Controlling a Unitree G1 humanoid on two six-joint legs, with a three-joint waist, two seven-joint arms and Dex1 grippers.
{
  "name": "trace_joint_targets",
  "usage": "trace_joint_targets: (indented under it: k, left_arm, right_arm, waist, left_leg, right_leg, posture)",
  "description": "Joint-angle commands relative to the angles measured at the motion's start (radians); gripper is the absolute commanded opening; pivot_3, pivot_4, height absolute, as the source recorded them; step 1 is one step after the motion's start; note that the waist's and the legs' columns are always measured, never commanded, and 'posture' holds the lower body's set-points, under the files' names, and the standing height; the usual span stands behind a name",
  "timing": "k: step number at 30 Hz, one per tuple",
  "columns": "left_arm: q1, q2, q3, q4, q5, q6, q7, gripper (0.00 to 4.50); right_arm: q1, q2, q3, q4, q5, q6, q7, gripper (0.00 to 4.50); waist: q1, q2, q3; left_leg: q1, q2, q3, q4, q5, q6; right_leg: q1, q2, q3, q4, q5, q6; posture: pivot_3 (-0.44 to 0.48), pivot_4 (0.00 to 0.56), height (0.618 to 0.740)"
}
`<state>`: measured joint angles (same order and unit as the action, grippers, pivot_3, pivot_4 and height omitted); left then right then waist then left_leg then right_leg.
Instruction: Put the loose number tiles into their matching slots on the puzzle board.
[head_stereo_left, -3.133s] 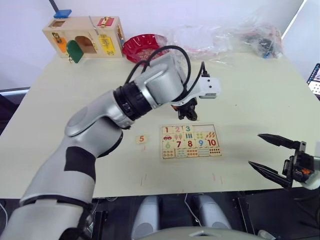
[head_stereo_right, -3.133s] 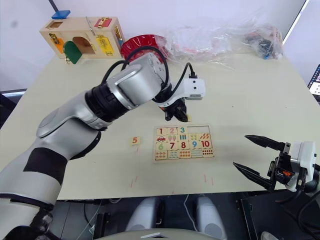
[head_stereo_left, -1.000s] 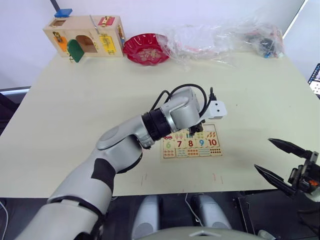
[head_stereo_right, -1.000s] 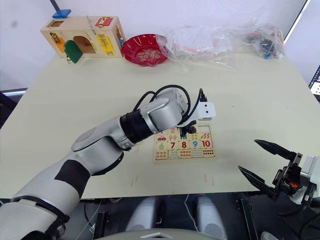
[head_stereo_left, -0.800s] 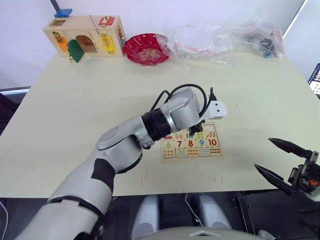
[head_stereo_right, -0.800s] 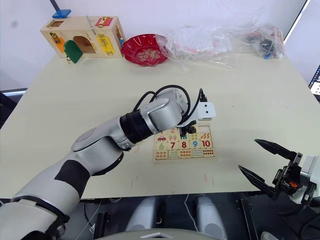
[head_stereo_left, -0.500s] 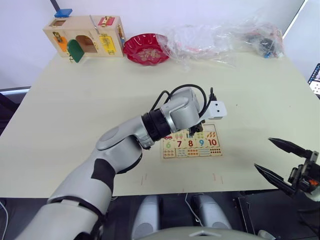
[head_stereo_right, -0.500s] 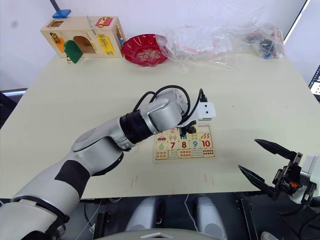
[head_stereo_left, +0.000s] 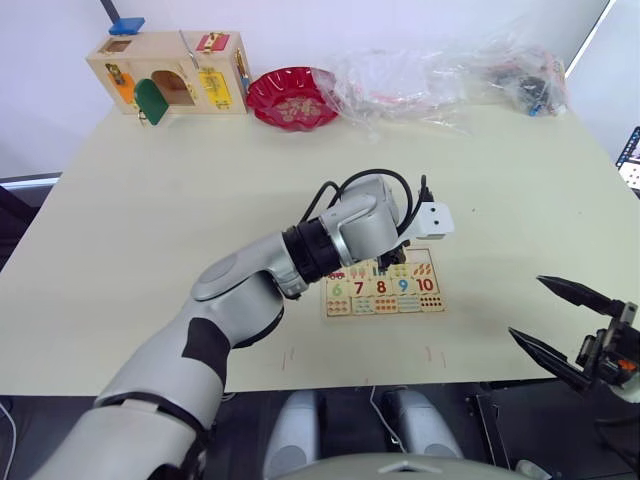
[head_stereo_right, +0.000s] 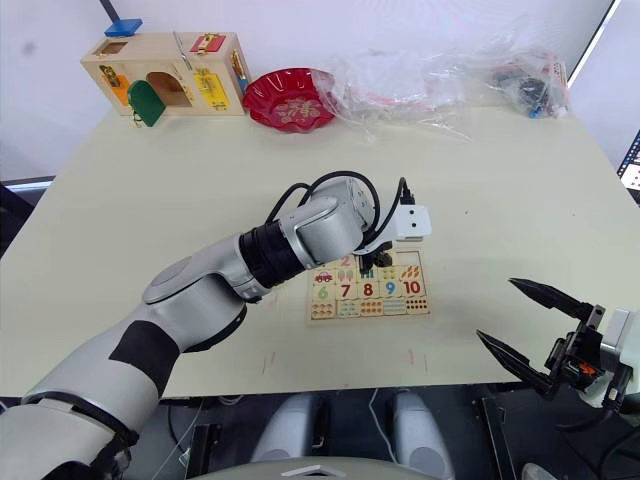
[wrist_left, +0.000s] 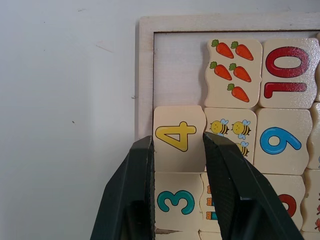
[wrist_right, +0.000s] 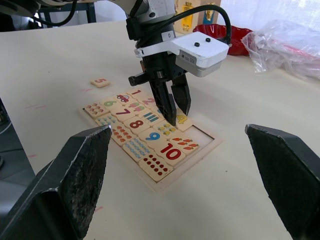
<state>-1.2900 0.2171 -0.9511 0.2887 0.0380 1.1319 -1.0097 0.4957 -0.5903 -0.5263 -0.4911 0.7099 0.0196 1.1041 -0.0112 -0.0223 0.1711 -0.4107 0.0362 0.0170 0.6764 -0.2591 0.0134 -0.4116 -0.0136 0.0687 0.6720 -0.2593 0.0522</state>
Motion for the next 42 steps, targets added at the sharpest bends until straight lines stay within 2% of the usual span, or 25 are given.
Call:
trace_joint_targets:
  k: [1,17,19,20,29,37,40,42]
  left_arm:
    - [0.0,-0.001,0.013,-0.025,0.007,0.002,-0.006,0.92]
    - [-0.001,-0.001,0.013,-0.031,0.005,0.01,-0.007,0.92]
    - [-0.001,-0.001,0.017,-0.027,0.006,0.01,-0.004,1.95]
    - [-0.002,-0.001,0.019,-0.026,0.006,0.008,-0.004,2.18]
    - [-0.037,0.021,0.065,-0.033,-0.008,-0.004,-0.027,2.18]
    - [-0.063,0.095,0.248,-0.067,-0.095,-0.028,-0.096,2.18]
    - [0.018,0.086,0.401,-0.067,-0.161,-0.154,-0.078,2.18]
    - [0.062,0.116,0.406,-0.056,-0.154,-0.247,-0.1,2.18]
  right_arm:
    - [0.007,-0.005,-0.011,-0.031,0.011,-0.004,-0.004,4.5]
    - [0.009,-0.005,0.0,-0.033,0.011,-0.002,-0.012,4.5]
    - [0.01,-0.004,0.001,-0.034,0.012,-0.001,-0.012,4.5]
    - [0.01,-0.004,0.001,-0.034,0.013,-0.001,-0.012,4.5]
    - [0.011,-0.004,0.002,-0.034,0.016,0.001,-0.013,4.5]
    - [0.014,-0.003,0.001,-0.036,0.014,-0.002,-0.014,4.5]
    - [0.014,-0.003,0.002,-0.035,0.014,-0.002,-0.014,4.5]
    - [0.011,-0.003,0.005,-0.033,0.013,-0.002,-0.013,4.5]
  waist:
    - [0.0,0.0,0.0]
    - [0.0,0.0,0.0]
    - [0.0,0.0,0.0]
    - [0.0,0.0,0.0]
    - [0.0,0.0,0.0]
    - [0.0,0.0,0.0]
    - [0.0,0.001,0.0]
    - [-0.001,0.001,-0.001]
  left_leg:
    - [0.0,0.0,0.0,0.0,0.0,0.0]
    - [0.0,0.0,0.0,0.0,0.0,0.0]
    - [0.0,0.0,0.0,0.0,0.0,0.0]
    - [0.0,0.0,0.0,0.0,0.0,0.0]
    - [0.0,0.0,0.0,0.0,0.0,0.0]
    - [-0.001,0.0,0.0,0.0,0.0,0.0]
    - [0.0,0.0,0.0,0.0,0.0,0.0]
    - [0.0,0.0,0.0,0.001,0.0,0.0]
  right_leg:
    - [0.0,0.0,0.0,0.0,0.0,0.0]
    - [0.0,0.0,0.0,0.0,0.0,0.0]
    - [0.0,0.0,0.0,0.0,0.0,0.0]
    - [0.0,0.0,0.0,0.0,0.0,0.0]
    - [0.0,0.0,0.0,0.0,0.0,0.0]
    - [0.0,0.0,0.0,0.0,0.0,0.0]
    - [0.0,0.0,0.0,0.001,0.0,0.0]
    - [0.0,0.0,0.0,0.001,0.0,0.0]
  posture:
    - [0.0,0.15,0.74]
    - [0.0,0.15,0.74]
    - [0.0,0.15,0.74]
    - [0.0,0.15,0.74]
    - [0.0,0.15,0.74]
    - [0.0,0.15,0.74]
    - [0.0,0.15,0.74]
    - [0.0,0.15,0.74]
